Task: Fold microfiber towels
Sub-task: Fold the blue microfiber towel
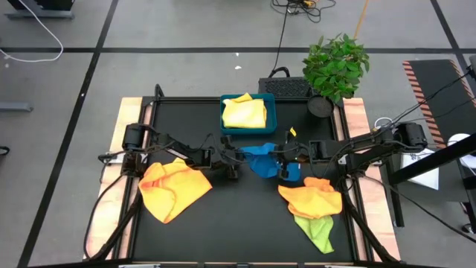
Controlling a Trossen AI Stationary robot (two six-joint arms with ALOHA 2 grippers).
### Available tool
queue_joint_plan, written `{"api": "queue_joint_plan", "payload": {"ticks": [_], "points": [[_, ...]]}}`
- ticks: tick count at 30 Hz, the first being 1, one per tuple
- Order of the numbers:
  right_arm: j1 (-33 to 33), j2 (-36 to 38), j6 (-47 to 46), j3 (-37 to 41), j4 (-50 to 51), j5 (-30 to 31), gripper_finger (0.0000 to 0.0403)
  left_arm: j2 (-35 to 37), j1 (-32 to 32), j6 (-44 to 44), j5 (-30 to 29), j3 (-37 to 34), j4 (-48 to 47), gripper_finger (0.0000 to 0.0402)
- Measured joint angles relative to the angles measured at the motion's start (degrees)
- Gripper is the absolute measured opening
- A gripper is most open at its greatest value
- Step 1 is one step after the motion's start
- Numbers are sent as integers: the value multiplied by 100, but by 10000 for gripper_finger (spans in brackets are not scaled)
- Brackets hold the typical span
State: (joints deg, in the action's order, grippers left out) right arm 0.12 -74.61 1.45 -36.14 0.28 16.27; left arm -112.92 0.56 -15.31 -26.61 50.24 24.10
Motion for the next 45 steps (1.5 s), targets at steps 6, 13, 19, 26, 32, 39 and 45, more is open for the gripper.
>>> {"api": "queue_joint_plan", "payload": {"ticks": [6, 13, 19, 26, 32, 39, 45], "points": [[-96, 0, -179, 0, 565, 156, 5, 29, 0, 43, 107, -7, -20, 4], [-321, 2, -713, 2, 1292, 222, 48, 39, 0, 106, 120, -9, 3, 3], [-353, 2, -887, 2, 1823, 329, 101, 39, 0, 184, 221, -9, 0, 2], [-84, 2, -615, 2, 2874, 319, 139, 40, 11, 210, 280, -9, -18, 1], [182, 70, -810, 2, 3042, 299, 141, 42, 17, 210, 280, -9, -16, 1], [440, -19, -547, 14, 2989, 463, 141, 42, 17, 244, 318, -9, -12, 1], [456, -196, -257, 386, 2488, 681, 141, 42, 17, 256, 377, -9, -9, 1]]}}
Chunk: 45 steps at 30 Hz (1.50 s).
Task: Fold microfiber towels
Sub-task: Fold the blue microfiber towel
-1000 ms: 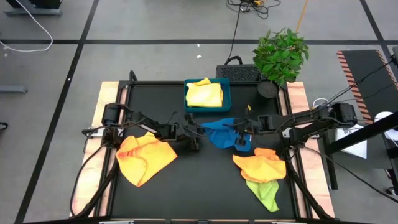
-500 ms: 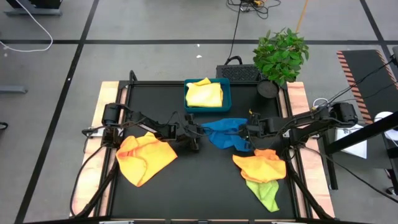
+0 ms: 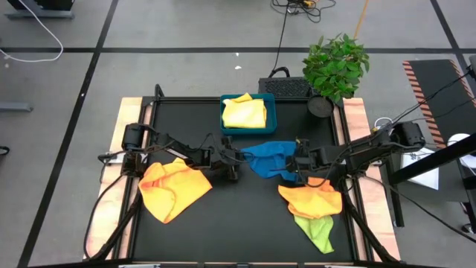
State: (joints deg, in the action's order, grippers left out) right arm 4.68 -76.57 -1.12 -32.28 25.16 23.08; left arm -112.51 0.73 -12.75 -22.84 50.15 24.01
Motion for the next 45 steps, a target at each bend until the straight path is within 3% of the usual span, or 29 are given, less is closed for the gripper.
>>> {"api": "queue_joint_plan", "payload": {"ticks": [11, 22, 30, 37, 45], "points": [[-2, 0, 78, 108, 18, 556, 134, 2, 0, 43, 31, 0, -17, 3], [-4, 0, 76, 108, 12, 550, 13, 2, 0, 51, 34, 0, -19, 3], [-8, 6, -9, 108, 19, 727, 1, 2, 0, 63, 36, 0, -22, 3], [-8, 13, 21, 108, 43, 803, 24, 2, 0, 61, 36, 0, -23, 3], [-6, 17, 158, 106, 272, 591, 128, 4, 0, 58, 38, 0, -24, 3]]}}
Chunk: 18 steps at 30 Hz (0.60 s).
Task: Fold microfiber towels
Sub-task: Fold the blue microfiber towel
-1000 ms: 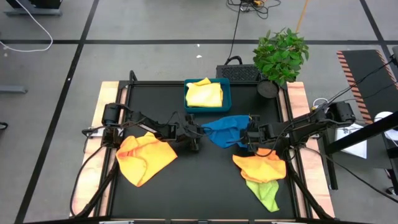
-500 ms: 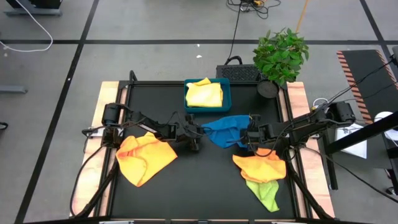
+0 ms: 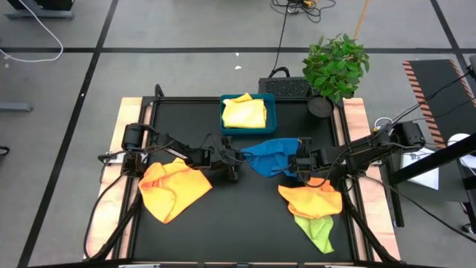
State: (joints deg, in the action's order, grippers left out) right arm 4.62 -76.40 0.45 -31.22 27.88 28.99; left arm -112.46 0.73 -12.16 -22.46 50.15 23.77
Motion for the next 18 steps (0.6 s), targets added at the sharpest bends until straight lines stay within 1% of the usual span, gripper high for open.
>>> {"api": "queue_joint_plan", "payload": {"ticks": [3, 6, 8, 15, 18], "points": [[0, 0, 164, 0, -33, 156, 161, 0, 0, 0, 2, 0, 0, 3], [0, 0, 376, 0, -149, 256, 175, 0, 0, -4, 2, 0, 0, 5], [-2, 0, 493, 0, -232, 294, 176, 0, 0, -11, 2, 0, 0, 3], [-2, 0, 511, 0, -323, 1093, 156, 0, 0, -11, 4, 0, 0, 3], [-4, 0, 481, 0, -324, 1145, 154, 0, 0, -9, 4, 0, 0, 5]]}}
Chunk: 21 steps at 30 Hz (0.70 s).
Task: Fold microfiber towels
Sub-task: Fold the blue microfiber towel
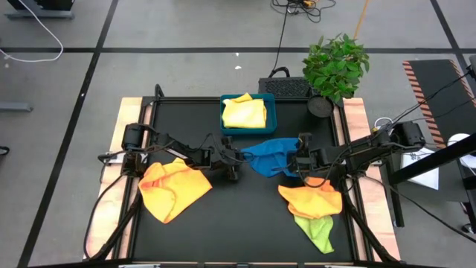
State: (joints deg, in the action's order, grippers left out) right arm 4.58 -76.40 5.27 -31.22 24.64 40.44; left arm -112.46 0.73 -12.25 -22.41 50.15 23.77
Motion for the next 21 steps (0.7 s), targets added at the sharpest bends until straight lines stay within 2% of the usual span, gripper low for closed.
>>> {"api": "queue_joint_plan", "payload": {"ticks": [4, 10, 13, 21], "points": [[2, 0, -235, 0, -209, -318, 156, 0, 0, 0, 14, 0, 0, 3], [2, 0, -689, 0, -1571, -1109, 157, 0, 0, 1, 48, 0, 0, 3], [-47, 0, -827, 0, -1931, -1041, 157, 0, 0, 3, 48, 0, 0, 4], [-436, -353, -1003, 0, -1838, -923, 157, 102, -11, 59, 48, 8, 33, 4]]}}
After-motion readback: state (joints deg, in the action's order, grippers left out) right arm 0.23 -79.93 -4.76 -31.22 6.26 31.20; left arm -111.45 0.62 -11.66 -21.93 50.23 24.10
